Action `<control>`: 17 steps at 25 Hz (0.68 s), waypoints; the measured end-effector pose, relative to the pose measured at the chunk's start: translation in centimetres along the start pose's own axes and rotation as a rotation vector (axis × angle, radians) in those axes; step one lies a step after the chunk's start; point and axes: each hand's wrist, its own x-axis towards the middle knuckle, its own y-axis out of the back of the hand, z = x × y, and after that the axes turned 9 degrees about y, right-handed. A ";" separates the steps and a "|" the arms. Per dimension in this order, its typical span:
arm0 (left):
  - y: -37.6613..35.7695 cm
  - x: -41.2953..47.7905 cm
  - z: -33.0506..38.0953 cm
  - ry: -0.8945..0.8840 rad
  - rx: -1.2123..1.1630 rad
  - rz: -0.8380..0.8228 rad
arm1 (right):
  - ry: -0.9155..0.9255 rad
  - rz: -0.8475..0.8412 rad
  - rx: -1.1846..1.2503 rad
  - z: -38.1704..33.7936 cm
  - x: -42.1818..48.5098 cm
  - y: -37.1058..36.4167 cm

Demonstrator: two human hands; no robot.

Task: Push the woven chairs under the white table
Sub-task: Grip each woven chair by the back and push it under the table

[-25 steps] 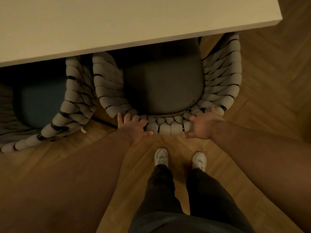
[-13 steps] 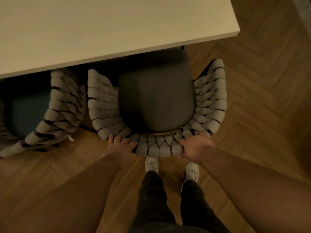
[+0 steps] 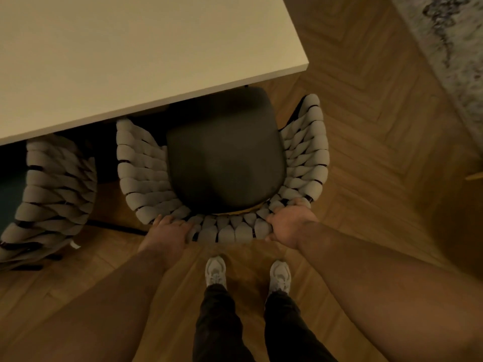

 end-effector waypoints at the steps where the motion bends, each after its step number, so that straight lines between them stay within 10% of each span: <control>1: 0.2 0.7 0.2 -0.002 -0.009 -0.002 | -0.011 -0.003 -0.005 0.6 0.3 0.6; 17: 2.2 5.1 1.2 0.042 -0.195 -0.017 | -0.035 0.105 -0.024 5.4 2.8 3.4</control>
